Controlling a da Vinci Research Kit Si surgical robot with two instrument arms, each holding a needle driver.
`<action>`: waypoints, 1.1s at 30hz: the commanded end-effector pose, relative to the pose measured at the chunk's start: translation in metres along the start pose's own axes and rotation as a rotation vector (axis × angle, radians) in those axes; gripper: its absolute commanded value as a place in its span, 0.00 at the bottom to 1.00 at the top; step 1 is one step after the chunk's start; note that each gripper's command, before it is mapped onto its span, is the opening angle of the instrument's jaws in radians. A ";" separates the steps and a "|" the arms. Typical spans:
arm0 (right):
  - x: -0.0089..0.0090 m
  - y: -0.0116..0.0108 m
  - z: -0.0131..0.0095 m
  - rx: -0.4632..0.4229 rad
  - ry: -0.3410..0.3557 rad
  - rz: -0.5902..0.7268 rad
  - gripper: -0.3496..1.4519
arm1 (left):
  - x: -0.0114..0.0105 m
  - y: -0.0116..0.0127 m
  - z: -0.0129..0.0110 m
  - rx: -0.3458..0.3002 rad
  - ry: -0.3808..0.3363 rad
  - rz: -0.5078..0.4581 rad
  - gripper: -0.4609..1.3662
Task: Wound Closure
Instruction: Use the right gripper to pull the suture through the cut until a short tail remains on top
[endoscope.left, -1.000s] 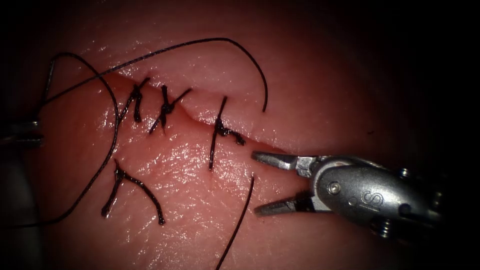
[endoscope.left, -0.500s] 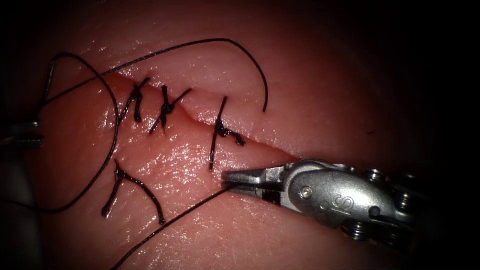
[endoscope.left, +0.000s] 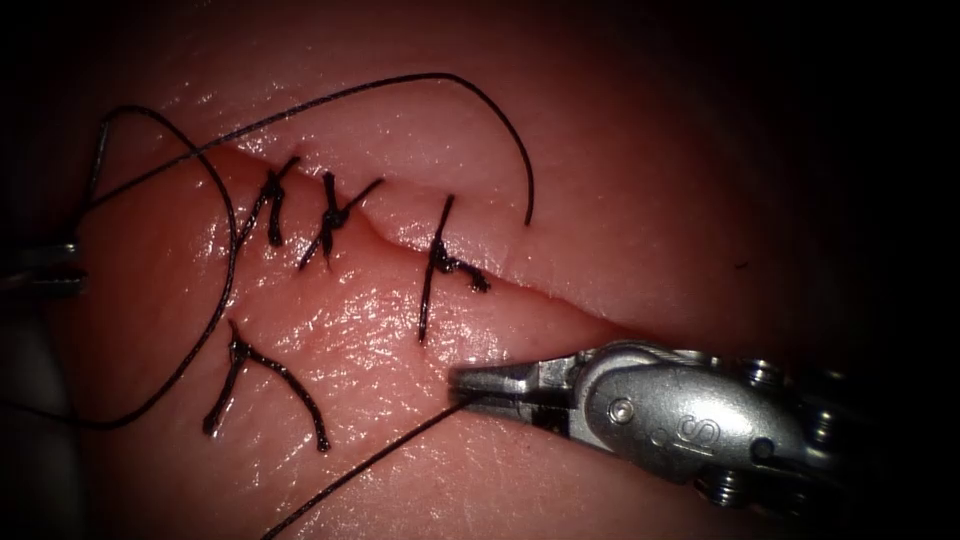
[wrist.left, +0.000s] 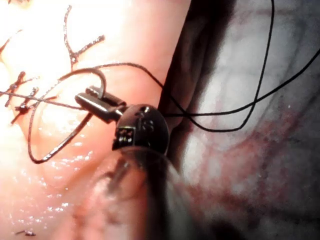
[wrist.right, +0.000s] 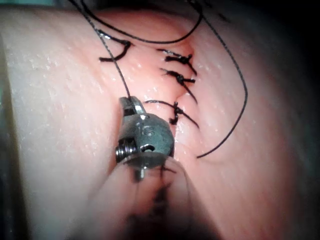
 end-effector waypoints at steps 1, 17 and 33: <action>0.0002 -0.0002 0.0000 0.007 0.002 -0.003 0.00 | 0.0000 0.0000 0.0000 -0.011 0.000 0.000 0.06; 0.0055 -0.0054 0.0012 0.146 0.035 -0.021 0.00 | 0.0000 0.0000 0.0001 -0.011 0.000 0.000 0.06; 0.0073 -0.0088 0.0031 0.237 0.044 -0.011 0.00 | 0.0000 0.0001 0.0001 -0.010 -0.001 0.001 0.06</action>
